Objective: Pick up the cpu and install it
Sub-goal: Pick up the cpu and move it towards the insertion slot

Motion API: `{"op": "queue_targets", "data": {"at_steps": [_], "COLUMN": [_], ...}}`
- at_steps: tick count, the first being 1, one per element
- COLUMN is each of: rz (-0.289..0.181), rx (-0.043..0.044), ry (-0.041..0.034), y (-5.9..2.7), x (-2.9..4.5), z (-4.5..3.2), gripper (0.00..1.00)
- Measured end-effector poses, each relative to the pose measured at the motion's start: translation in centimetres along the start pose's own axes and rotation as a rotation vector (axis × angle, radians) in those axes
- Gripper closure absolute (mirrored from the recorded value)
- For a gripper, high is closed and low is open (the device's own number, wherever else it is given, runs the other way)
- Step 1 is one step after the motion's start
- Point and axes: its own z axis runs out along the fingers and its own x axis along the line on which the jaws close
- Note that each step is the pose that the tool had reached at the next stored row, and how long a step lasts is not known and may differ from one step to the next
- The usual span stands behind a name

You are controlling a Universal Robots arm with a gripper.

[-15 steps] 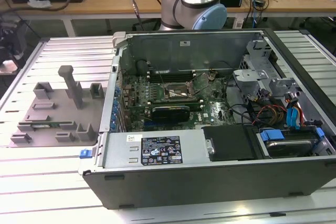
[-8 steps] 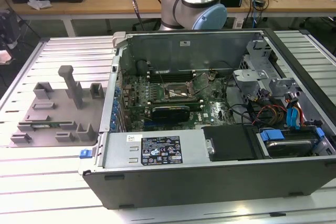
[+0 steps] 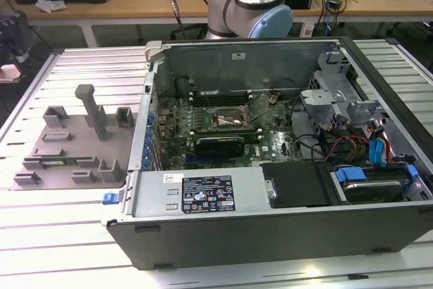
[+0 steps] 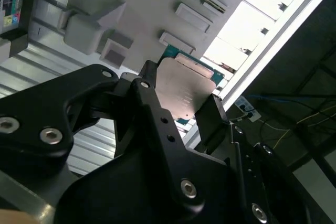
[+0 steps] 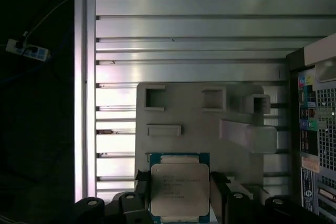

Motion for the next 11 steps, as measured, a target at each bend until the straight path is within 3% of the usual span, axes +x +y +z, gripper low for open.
{"op": "queue_targets", "data": {"at_steps": [7, 11], "rz": [0.0, 0.0], "rx": [0.0, -0.0001], "ry": [-0.0001, -0.0001], "y": [0.01, 0.02], "x": [-3.38, -4.85], "z": [0.06, 0.09], "gripper": [0.46, 0.46]}}
